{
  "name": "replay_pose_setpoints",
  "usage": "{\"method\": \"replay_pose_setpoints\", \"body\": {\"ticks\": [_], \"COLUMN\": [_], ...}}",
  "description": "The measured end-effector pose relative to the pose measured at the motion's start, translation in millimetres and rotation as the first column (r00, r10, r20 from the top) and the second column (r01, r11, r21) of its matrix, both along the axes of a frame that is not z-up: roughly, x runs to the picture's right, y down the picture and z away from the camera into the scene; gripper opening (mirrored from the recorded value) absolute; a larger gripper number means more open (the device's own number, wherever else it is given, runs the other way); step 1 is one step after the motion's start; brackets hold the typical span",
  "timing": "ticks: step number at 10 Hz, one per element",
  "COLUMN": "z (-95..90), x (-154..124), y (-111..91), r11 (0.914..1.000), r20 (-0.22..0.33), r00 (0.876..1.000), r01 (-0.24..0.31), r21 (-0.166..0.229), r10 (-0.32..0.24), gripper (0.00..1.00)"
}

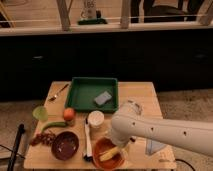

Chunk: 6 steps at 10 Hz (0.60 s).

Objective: Place banana in red bowl

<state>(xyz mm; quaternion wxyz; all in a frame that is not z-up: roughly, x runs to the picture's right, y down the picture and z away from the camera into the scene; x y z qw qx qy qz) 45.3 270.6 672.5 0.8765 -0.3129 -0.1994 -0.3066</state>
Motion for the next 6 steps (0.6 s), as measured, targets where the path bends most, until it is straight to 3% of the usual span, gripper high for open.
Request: {"method": "replay_pose_setpoints", "body": {"ticks": [6], "z": [-6.9], "x": [-0.2], "y": [-0.8], "r11": [0.9996], "r20": [0.076], "r00": [0.997], "r01": [-0.026], "r21": [-0.006], "r10": [0.027], "gripper": [0.80]}}
